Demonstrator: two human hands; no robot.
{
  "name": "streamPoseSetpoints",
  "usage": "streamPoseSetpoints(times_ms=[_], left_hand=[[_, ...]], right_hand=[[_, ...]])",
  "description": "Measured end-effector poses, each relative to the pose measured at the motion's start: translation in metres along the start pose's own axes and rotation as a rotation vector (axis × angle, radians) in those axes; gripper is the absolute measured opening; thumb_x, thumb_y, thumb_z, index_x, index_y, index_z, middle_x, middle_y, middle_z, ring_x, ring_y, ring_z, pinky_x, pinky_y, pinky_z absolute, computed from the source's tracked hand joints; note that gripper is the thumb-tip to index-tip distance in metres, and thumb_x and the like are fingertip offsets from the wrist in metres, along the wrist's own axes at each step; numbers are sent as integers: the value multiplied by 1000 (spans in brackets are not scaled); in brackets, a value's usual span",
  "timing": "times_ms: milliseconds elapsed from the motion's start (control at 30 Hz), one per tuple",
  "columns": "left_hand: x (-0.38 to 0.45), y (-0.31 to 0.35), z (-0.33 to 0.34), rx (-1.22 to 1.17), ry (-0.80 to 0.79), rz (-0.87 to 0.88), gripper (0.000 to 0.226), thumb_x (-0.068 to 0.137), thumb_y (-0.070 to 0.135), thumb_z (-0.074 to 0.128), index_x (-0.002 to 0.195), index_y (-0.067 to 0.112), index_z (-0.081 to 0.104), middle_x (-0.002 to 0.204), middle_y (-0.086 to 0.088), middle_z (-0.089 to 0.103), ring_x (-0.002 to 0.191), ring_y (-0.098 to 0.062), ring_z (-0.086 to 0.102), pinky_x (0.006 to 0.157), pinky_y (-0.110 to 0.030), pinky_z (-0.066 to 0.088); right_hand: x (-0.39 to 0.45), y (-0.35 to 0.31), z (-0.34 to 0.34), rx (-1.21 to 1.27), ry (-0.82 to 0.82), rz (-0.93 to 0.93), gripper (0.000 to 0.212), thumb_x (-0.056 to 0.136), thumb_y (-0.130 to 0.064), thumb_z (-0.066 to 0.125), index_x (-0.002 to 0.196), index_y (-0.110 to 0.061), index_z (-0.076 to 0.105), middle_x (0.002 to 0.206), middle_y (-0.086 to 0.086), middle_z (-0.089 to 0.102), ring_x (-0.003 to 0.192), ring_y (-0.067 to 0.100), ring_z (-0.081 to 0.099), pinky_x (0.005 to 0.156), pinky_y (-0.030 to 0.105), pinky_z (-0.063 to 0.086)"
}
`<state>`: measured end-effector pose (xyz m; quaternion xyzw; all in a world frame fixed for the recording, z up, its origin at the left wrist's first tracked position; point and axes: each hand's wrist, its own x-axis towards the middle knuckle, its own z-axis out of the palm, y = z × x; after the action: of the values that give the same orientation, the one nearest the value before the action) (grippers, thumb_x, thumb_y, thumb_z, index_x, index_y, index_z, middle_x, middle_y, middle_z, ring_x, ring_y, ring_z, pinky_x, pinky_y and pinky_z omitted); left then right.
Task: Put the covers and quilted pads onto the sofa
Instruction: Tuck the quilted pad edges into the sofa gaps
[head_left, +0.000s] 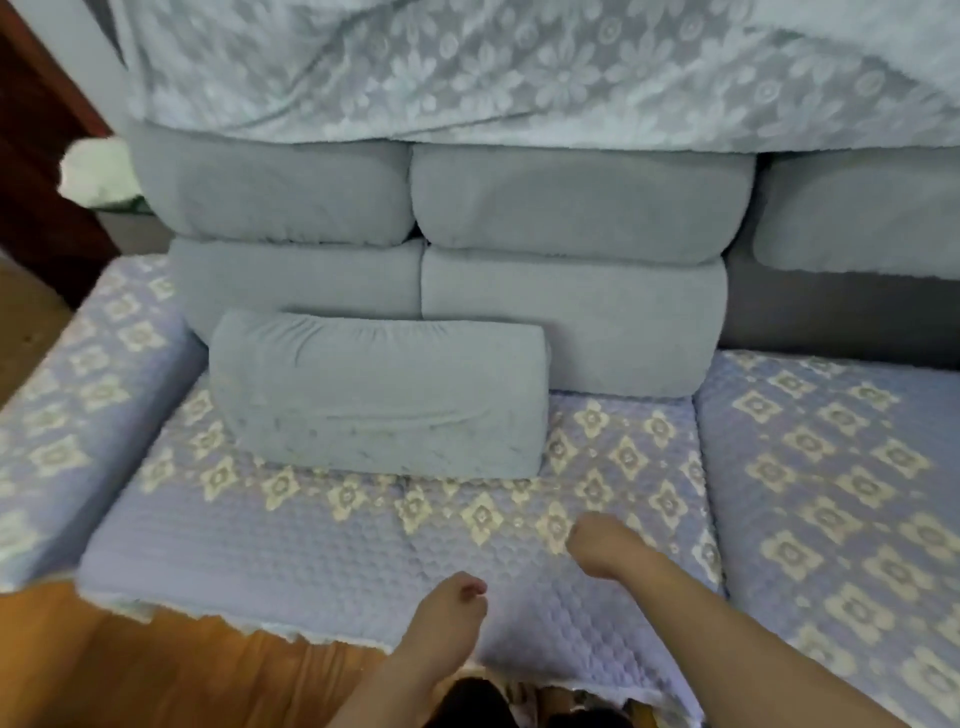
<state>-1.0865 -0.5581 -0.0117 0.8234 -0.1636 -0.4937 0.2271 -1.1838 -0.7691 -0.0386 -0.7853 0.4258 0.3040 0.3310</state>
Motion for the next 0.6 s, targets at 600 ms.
streamPoseSetpoints(times_ms=[600], left_hand=[[164,-58,-313,-2,289,50,28,104,26,48,130,26,58,131,5,59,102,-9,55,87,-25,42]], right_hand=[[238,-297,-151,-290,310,-168,70,94,-45,48,153,-14,28,159,9,29,147,32,23,119,43,27]])
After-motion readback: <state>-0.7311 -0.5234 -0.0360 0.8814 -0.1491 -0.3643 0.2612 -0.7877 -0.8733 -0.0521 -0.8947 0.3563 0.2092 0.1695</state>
